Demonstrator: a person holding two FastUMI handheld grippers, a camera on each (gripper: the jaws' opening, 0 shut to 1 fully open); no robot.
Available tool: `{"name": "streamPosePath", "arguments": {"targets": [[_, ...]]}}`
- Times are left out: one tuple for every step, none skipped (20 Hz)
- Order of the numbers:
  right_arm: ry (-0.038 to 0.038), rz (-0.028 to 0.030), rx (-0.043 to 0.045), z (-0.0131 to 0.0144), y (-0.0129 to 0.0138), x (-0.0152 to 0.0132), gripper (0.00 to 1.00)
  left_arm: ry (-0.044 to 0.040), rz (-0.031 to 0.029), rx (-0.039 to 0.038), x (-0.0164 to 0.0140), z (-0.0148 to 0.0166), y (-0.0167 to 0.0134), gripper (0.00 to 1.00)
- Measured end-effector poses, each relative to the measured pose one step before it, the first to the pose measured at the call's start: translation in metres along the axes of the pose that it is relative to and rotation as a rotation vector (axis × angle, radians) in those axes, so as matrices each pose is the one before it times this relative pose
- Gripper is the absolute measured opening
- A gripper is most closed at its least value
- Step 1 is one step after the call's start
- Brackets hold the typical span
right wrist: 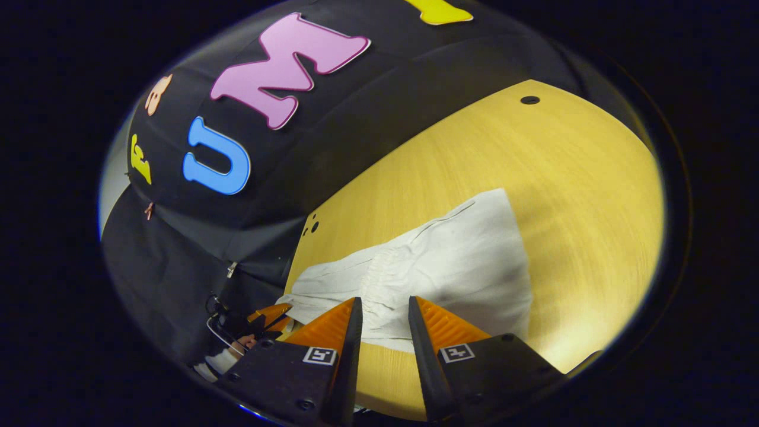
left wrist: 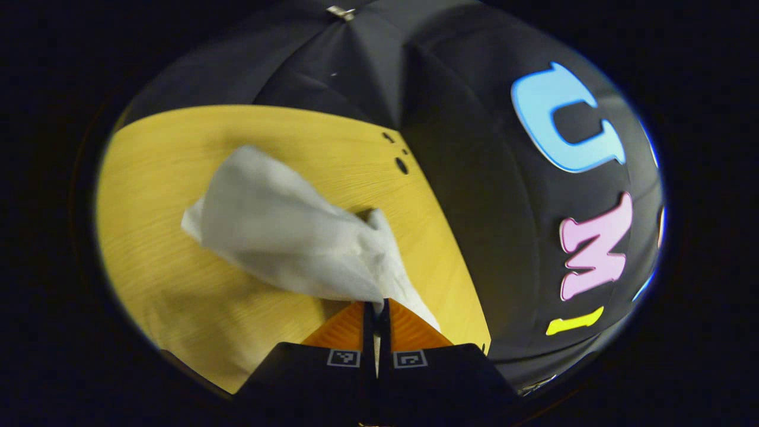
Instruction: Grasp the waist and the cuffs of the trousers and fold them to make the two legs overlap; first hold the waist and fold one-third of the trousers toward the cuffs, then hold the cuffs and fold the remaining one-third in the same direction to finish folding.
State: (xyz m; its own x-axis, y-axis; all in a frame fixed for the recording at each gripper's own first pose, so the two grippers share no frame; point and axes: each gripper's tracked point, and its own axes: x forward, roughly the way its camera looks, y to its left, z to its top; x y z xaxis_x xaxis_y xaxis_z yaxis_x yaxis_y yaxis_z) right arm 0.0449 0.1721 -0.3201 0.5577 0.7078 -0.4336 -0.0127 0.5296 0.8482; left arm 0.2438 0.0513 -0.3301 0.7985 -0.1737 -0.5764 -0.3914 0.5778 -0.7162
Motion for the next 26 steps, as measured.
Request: {"name": "streamPosePath", "arguments": {"targets": [[-0.02076,-0.01039,0.01099,0.00845,-0.00869,-0.00735,0.48,-0.01255,-0.02022,0.05585,-0.0018,0.00144,-0.01491,0.06],[-0.02055,-0.00676,0.01736,0.00888,-0.00639,-0.00835,0.48,-0.00981,-0.01935,0.064,-0.00062,0.00021,-0.01538,0.06],[-0.02065,-0.00441,0.02039,0.00857,-0.00747,-0.00811,0.48,-0.0058,-0.02357,0.06607,-0.00053,0.00055,-0.01765,0.06],[-0.01932,-0.00276,0.02346,0.00821,-0.00689,-0.0071,0.48,-0.00349,-0.02738,0.06225,0.00123,-0.00044,-0.0203,0.06],[-0.01844,-0.00867,0.02304,0.00845,-0.00712,-0.00709,0.48,0.00118,-0.02452,0.05732,0.00162,-0.00012,-0.01999,0.1],[-0.0171,-0.0082,0.0216,0.00688,-0.00857,-0.00524,0.48,0.0011,-0.02119,0.05396,0.00445,-0.00084,-0.01681,0.06],[-0.0145,-0.00776,0.01626,0.00541,-0.00796,-0.00613,0.48,0.00317,-0.02065,0.05104,0.00276,-0.00122,-0.01814,0.06],[-0.01338,-0.00834,0.00796,0.00427,-0.00738,-0.00451,0.48,0.00372,-0.02128,0.04982,0.00376,-0.0026,-0.01699,0.06],[-0.00828,-0.00916,0.00144,0.00352,-0.00703,-0.00604,0.48,0.00723,-0.02063,0.04961,0.00332,-0.0027,-0.01619,0.06],[-0.00934,-0.00796,0.0022,0.00372,-0.00679,-0.00637,0.48,0.0118,-0.01994,0.05556,0.00352,-0.00524,-0.0148,0.06],[-0.01122,-0.00499,0.00621,0.0051,-0.00542,-0.00526,0.48,0.01044,-0.0164,0.0443,0.00377,-0.00413,-0.01306,0.06],[-0.00961,-0.00485,0.00893,0.00307,-0.00425,-0.00533,0.48,0.01268,-0.0227,0.04427,0.00429,-0.00554,-0.01588,0.06],[-0.00797,-0.00603,0.00835,0.00272,-0.00595,-0.00575,0.48,0.01231,-0.02178,0.04609,0.00449,-0.00482,-0.01585,0.06],[-0.00852,-0.00758,0.00661,0.00373,-0.00686,-0.00542,0.48,0.01856,-0.01783,0.05617,0.00644,-0.00713,-0.01481,0.06],[-0.0111,-0.00725,0.00757,0.00446,-0.00772,-0.00509,0.48,0.01778,-0.01896,0.05389,0.00528,-0.00693,-0.01367,0.06],[-0.00983,-0.0065,0.00666,0.00474,-0.00437,-0.00376,0.48,0.01782,-0.02253,0.05396,0.00308,-0.0085,-0.01707,0.06],[-0.00802,-0.00702,0.00582,0.00379,-0.00567,-0.00404,0.48,0.02348,-0.02631,0.05585,0.00379,-0.00746,-0.01585,0.06],[-0.0075,-0.00775,0.00787,0.00143,-0.00557,-0.00316,0.48,0.02593,-0.01836,0.06428,0.00266,-0.01006,-0.01046,0.06],[-0.00631,-0.00631,0.00969,0.00286,-0.00538,-0.00401,0.48,0.02563,-0.01679,0.07719,0.00623,-0.00825,-0.01217,0.06],[-0.00607,-0.00637,0.00976,0.00133,-0.00363,-0.00274,0.48,0.02556,-0.01751,0.08679,0.00822,-0.00721,-0.01029,0.06],[-0.0042,-0.00594,0.00732,0.00179,-0.00436,-0.00316,0.48,0.02411,-0.01596,0.09099,0.00722,-0.00597,-0.01186,0.06],[-0.00356,-0.00578,0.00489,0.00025,-0.00386,-0.00313,0.48,0.02002,-0.01882,0.08895,0.00576,-0.00553,-0.01131,0.06],[-0.00579,-0.0058,0.00158,0.00131,-0.00438,-0.00364,0.48,0.02058,-0.0253,0.07742,0.00683,-0.00578,-0.01388,0.06],[-0.00336,-0.00769,-0.00109,0.00066,-0.00471,-0.00214,0.48,0.02165,-0.02267,0.06533,0.00296,-0.00727,-0.01245,0.06],[-0.0035,-0.00746,-0.00057,0.00093,-0.00387,-0.0023,0.48,0.01992,-0.01723,0.05373,0.00196,-0.00556,-0.01315,0.06],[-0.00452,-0.00308,0.00266,0.002,-0.00235,-0.00443,0.48,0.02018,-0.01784,0.0424,0.00471,-0.00325,-0.01245,0.06]]}}
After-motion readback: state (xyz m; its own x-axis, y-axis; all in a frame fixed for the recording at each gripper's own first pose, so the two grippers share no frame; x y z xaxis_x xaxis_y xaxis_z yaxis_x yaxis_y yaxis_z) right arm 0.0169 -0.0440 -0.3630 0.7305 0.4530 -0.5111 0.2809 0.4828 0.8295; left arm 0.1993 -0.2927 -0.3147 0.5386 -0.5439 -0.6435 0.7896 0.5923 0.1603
